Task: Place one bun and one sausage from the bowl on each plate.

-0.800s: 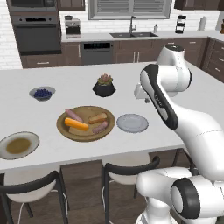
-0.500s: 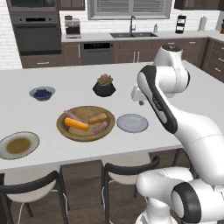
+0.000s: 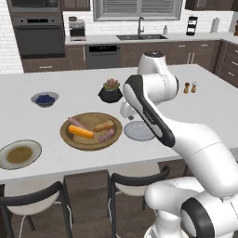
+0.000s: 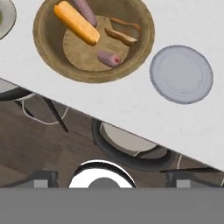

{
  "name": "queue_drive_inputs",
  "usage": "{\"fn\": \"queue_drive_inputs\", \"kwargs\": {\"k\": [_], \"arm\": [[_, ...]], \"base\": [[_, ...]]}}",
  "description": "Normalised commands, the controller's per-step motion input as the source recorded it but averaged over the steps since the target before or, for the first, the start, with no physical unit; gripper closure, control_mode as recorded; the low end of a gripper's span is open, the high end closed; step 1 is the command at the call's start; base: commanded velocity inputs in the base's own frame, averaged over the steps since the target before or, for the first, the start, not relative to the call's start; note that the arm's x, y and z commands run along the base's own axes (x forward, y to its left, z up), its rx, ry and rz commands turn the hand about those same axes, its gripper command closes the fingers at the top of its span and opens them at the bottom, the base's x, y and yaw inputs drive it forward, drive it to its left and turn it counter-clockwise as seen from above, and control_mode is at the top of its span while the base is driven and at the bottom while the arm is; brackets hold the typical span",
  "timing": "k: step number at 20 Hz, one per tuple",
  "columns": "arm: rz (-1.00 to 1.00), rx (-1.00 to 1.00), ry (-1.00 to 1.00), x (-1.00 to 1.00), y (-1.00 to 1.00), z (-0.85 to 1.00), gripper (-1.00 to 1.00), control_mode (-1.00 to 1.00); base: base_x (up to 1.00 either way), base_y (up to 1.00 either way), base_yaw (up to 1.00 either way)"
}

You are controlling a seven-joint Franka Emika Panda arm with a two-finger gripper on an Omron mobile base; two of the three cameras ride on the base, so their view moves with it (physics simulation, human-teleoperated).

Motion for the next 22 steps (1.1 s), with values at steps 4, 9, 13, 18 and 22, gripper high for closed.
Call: {"fn": "queue_drive_inputs", "kwargs": {"k": [4,9,13,18,22], "arm": [[0.27,-0.12,0.09,0.01,0.51,-0.08,-1.0,-1.0],[0.23,-0.03,0.11,0.08,0.27,-0.03,-1.0,-1.0],[0.2,0.0,0.08,0.23,0.01,-0.1,-1.0,-1.0],[0.16,0.0,0.08,0.12,0.1,-0.21,-1.0,-1.0],[0.15,-0.01,0.02,0.02,0.26,-0.47,-1.0,-1.0]], "base": [[0.0,0.0,0.0],[0.0,0.0,0.0],[0.0,0.0,0.0],[0.0,0.0,0.0],[0.0,0.0,0.0]]}}
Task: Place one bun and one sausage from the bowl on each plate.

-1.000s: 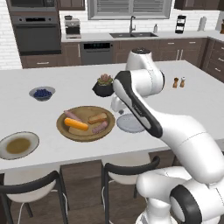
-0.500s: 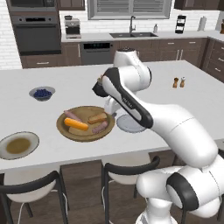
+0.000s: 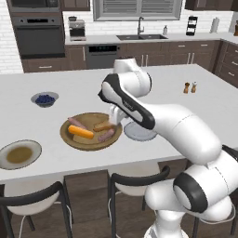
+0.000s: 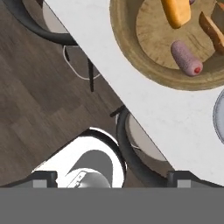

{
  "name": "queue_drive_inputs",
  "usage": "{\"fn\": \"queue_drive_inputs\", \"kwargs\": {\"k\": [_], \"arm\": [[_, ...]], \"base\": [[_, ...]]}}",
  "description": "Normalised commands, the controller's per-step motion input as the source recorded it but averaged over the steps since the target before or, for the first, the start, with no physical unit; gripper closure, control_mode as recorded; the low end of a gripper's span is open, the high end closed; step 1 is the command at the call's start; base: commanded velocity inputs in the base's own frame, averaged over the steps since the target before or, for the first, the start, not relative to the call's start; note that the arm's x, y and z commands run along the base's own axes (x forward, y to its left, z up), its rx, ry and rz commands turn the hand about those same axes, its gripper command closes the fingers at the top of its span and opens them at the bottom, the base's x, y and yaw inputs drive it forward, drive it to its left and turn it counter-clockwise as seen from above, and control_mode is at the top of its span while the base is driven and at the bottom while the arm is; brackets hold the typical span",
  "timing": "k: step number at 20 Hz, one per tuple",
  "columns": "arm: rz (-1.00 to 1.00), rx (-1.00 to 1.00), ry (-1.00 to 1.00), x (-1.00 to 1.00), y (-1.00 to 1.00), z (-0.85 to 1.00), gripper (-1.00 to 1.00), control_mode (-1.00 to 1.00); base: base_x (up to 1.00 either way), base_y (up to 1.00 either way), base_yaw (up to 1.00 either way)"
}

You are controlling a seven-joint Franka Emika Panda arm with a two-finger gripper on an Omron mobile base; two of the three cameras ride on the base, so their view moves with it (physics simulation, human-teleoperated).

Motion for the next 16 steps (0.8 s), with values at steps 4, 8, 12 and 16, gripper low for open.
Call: {"fn": "queue_drive_inputs", "kwargs": {"k": [4,8,12,16], "arm": [[0.11,-0.05,0.01,0.32,0.04,-0.56,-1.0,-1.0],[0.02,-0.02,0.0,0.4,-0.07,-0.49,-1.0,-1.0],[0.0,-0.01,0.0,0.36,-0.06,-0.55,-1.0,-1.0],[0.0,-0.03,0.0,0.47,0.0,-0.44,-1.0,-1.0]], "base": [[0.0,0.0,0.0],[0.0,0.0,0.0],[0.0,0.0,0.0],[0.0,0.0,0.0]]}}
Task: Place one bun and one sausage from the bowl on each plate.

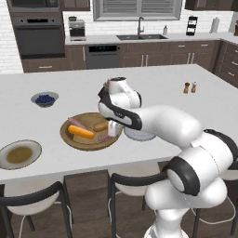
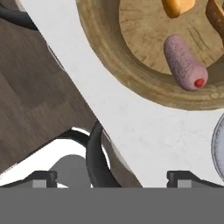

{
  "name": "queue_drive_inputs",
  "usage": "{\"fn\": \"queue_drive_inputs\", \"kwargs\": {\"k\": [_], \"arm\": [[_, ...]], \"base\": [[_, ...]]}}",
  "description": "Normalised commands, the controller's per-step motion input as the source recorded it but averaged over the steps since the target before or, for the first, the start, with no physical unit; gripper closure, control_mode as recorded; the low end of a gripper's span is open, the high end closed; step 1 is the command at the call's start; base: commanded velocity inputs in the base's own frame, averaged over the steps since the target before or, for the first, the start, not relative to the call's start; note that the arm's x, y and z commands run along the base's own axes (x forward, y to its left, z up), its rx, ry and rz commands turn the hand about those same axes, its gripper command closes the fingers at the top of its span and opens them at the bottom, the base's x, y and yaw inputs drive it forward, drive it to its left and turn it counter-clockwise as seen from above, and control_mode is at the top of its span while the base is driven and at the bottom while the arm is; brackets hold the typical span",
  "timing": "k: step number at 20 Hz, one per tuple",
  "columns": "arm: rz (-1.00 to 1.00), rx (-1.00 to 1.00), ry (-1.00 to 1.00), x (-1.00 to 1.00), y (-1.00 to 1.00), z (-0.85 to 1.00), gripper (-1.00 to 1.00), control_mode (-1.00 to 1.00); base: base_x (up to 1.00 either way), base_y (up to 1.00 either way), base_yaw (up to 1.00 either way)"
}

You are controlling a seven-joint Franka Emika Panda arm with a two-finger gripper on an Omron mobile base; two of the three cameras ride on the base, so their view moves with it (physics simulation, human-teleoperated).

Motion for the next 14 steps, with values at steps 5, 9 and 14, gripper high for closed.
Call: {"fn": "queue_drive_inputs", "kwargs": {"k": [5,9,14], "arm": [[0.0,-0.03,0.02,0.44,0.03,-0.28,-1.0,-1.0],[0.0,-0.03,0.02,0.29,0.14,-0.1,-1.0,-1.0],[0.0,-0.03,0.0,0.36,0.08,-0.15,-1.0,-1.0]], "base": [[0.0,0.0,0.0],[0.0,0.0,0.0],[0.0,0.0,0.0]]}}
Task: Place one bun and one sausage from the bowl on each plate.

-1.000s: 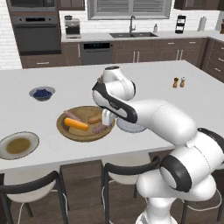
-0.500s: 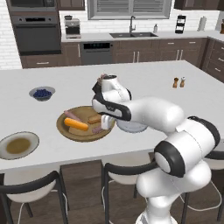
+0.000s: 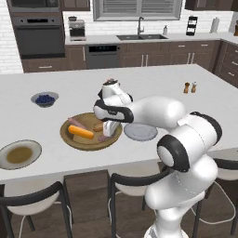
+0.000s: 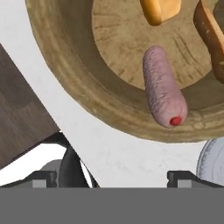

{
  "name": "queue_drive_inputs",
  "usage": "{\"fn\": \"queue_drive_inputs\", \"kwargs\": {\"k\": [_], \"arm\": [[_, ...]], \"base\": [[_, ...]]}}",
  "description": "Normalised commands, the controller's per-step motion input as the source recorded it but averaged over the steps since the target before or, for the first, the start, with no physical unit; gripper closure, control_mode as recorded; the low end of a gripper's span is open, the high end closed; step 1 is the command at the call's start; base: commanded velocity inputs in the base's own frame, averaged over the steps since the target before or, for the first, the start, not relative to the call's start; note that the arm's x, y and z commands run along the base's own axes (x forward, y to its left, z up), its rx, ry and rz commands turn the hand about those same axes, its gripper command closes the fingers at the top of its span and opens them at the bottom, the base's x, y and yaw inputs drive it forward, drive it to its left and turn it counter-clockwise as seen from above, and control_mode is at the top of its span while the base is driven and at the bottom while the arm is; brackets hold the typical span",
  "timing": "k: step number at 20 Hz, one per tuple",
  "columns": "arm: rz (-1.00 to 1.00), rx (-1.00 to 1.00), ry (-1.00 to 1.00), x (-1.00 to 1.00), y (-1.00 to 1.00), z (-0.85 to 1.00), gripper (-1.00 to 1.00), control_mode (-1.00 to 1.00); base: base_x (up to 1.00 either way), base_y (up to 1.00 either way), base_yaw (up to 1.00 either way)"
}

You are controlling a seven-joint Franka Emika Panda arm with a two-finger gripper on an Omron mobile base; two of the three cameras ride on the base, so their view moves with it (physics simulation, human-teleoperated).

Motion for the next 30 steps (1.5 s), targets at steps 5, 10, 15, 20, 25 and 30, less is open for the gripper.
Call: {"fn": "queue_drive_inputs", "kwargs": {"k": [5,10,15,20,25,30], "arm": [[0.0,-0.02,0.0,0.41,0.03,-0.38,-1.0,-1.0],[0.0,-0.03,0.0,0.35,0.07,-0.42,-1.0,-1.0],[0.0,-0.02,0.0,0.29,0.13,-0.1,-1.0,-1.0],[0.0,0.0,0.0,0.02,0.03,-0.04,-1.0,-1.0],[0.0,0.0,0.0,-0.05,0.0,0.02,-1.0,-1.0],[0.0,0.0,0.0,0.04,0.0,0.03,-1.0,-1.0]], "base": [[0.0,0.0,0.0],[0.0,0.0,0.0],[0.0,0.0,0.0],[0.0,0.0,0.0],[0.0,0.0,0.0],[0.0,0.0,0.0]]}}
